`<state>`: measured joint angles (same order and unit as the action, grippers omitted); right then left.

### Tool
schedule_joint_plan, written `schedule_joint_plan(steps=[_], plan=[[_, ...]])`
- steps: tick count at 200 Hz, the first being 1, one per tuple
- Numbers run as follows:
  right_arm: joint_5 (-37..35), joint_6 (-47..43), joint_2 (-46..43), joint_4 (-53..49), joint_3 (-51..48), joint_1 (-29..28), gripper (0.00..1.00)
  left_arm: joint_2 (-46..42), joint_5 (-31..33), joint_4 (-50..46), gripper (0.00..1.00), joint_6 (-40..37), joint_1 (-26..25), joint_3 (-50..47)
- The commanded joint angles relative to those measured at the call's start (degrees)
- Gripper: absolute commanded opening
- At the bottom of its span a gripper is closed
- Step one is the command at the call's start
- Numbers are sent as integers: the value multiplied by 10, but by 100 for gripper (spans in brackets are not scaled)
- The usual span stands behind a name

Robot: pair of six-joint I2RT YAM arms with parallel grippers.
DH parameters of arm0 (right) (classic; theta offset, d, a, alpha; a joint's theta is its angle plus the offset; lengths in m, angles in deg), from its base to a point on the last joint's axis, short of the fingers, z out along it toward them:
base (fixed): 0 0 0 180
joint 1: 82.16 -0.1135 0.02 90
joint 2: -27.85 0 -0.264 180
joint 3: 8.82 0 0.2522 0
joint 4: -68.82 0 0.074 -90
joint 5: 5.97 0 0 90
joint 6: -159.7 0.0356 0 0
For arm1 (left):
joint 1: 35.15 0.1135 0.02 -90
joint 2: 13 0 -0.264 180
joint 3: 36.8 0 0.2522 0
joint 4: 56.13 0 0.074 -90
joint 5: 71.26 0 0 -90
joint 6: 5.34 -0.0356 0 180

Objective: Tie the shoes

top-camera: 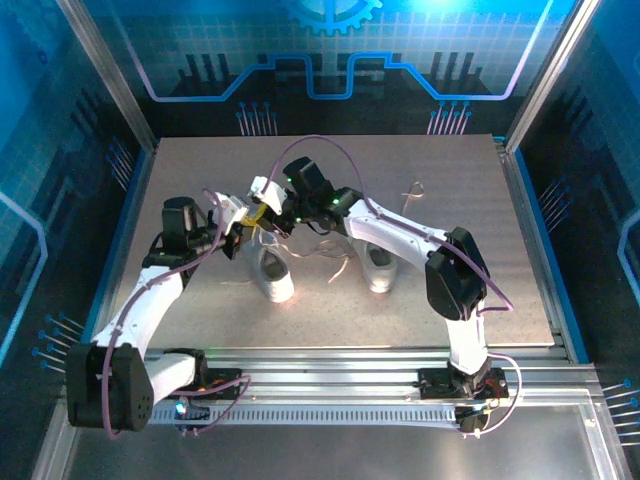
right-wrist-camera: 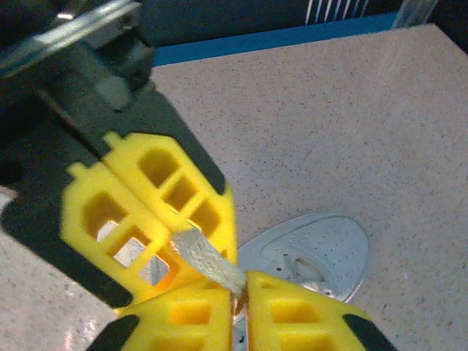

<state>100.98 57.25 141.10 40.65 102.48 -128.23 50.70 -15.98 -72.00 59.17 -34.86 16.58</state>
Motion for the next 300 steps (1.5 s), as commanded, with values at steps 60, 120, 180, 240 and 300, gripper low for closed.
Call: schedule_joint_plan(steps=[60, 120, 180, 240, 300], plan=[[-63, 22, -12, -194, -21, 91, 51, -43, -1, 0, 0, 14, -2, -2], [-166, -111, 61, -249, -29, 68, 51, -38, -3, 5, 0, 17, -2, -5], [-155, -217, 112, -218, -11, 52, 46, -50, -11, -5, 0, 20, -2, -15], [-227, -245, 153, -221, 7, 50, 43, -55, -14, -14, 0, 17, -2, -21], [-234, -236, 73, -159, -39, 48, 9, -72, -10, -25, 0, 14, -2, -30]])
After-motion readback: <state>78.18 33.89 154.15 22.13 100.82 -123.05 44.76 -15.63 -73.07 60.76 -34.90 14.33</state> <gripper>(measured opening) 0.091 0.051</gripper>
